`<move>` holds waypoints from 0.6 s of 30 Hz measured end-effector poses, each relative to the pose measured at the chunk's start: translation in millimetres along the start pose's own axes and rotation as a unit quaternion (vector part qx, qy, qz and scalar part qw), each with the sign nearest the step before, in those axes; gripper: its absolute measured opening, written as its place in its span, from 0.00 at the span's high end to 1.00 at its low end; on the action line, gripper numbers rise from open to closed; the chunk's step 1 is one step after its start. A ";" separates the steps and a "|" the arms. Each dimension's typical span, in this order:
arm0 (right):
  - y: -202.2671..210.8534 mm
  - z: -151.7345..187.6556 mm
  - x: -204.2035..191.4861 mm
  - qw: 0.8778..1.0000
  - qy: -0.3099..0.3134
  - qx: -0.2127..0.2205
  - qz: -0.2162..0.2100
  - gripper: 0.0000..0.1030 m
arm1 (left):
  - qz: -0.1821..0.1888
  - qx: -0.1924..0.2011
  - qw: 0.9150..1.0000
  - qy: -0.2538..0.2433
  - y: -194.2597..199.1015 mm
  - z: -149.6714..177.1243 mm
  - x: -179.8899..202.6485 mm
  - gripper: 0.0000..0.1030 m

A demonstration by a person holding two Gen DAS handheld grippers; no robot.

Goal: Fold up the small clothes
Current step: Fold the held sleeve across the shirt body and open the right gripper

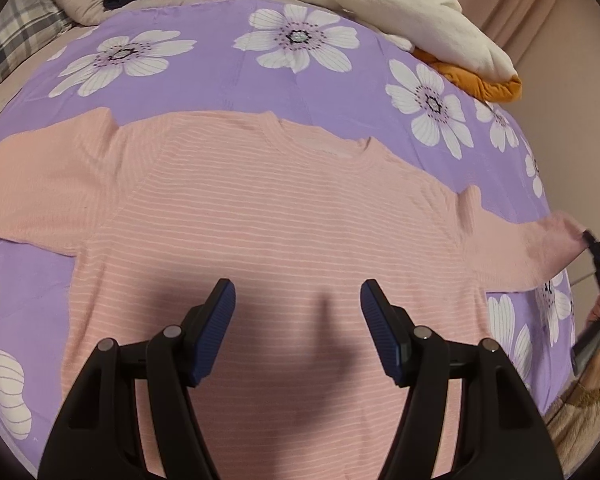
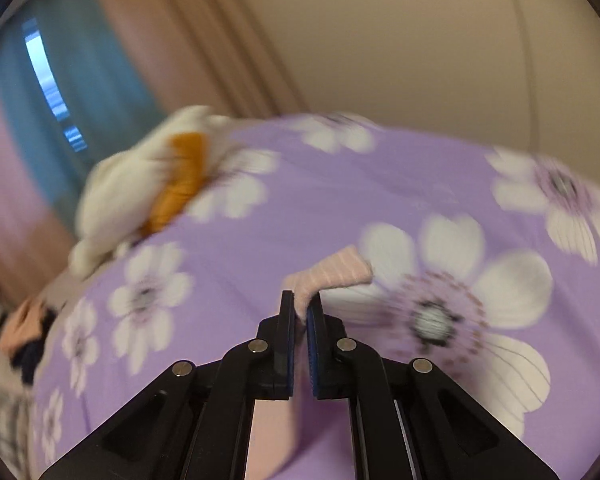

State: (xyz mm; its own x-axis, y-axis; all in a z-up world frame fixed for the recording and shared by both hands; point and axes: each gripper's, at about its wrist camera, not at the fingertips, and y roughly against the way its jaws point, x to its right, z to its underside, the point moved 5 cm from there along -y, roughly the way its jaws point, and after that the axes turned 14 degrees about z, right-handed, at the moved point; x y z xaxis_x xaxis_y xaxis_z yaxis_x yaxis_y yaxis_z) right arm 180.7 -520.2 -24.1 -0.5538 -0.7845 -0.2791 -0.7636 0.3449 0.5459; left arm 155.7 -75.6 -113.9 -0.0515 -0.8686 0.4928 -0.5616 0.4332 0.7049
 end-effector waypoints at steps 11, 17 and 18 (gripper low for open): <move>68.7 49.7 -132.0 0.972 0.159 0.005 -0.173 0.93 | -0.007 0.036 0.999 0.029 26.5 3.2 -12.6 0.37; 73.4 104.8 -184.3 0.949 0.238 -0.034 -0.206 0.93 | -0.012 0.043 0.998 0.050 39.2 10.2 -27.1 0.37; 73.7 113.7 -189.0 0.945 0.247 -0.042 -0.209 0.93 | -0.013 0.044 0.998 0.052 40.1 10.7 -28.1 0.37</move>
State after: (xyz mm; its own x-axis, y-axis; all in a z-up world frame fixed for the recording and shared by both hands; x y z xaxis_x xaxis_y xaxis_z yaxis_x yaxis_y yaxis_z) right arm 191.4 -287.9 -21.0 0.0284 -0.9953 -0.0921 -0.8407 -0.0737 0.5365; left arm 125.8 -36.4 -104.9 0.0474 -0.8477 0.5284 -0.6323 0.3840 0.6729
